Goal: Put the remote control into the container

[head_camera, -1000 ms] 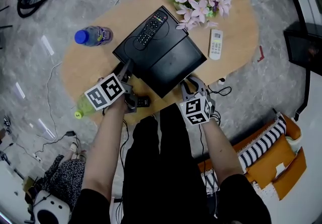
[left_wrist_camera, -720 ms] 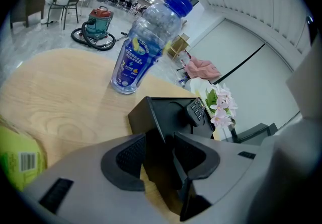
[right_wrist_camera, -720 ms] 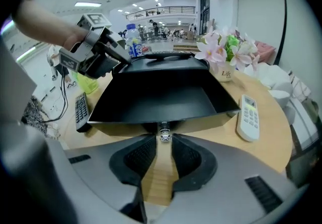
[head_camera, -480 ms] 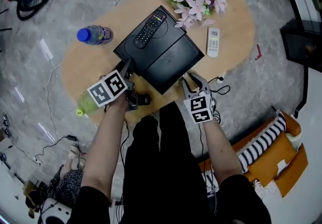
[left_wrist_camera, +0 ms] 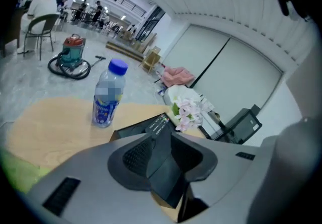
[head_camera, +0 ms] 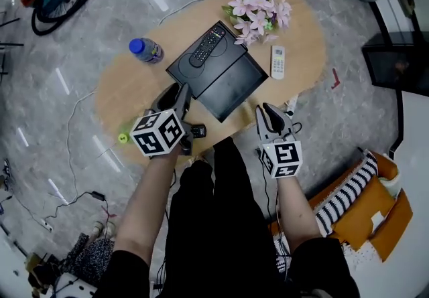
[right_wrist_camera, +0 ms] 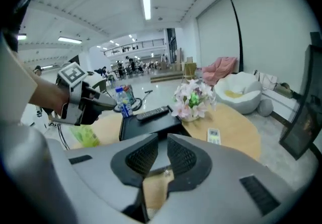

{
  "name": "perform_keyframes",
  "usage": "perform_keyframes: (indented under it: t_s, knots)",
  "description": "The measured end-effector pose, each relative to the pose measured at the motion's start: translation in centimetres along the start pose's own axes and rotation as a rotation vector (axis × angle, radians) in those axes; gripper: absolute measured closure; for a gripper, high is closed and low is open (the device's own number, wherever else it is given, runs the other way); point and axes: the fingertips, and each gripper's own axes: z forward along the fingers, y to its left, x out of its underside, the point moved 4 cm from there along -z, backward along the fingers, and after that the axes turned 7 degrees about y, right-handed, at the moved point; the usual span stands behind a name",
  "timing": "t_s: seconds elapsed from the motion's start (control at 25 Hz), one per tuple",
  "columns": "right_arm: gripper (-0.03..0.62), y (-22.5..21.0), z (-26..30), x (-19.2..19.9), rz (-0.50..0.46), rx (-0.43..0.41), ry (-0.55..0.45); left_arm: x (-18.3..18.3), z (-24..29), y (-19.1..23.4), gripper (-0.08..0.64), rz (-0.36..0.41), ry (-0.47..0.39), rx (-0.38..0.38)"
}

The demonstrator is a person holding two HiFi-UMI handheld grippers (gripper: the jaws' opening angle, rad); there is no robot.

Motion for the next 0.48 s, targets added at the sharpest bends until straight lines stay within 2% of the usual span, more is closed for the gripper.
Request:
perform_keyframes:
  t_s: [0.16, 0.48]
  knots:
    - [0.566, 2.0, -3.5, -3.2, 0.038, 0.023, -0.115, -1.8, -4.9, -2.6, 0.489, 0.154, -0.097, 0.051]
    - [0.568, 6.0, -10.2, -7.4, 0.002, 0.017, -0.206, -4.7, -16.9, -5.9, 0.548, 0.396, -0.268, 0.081]
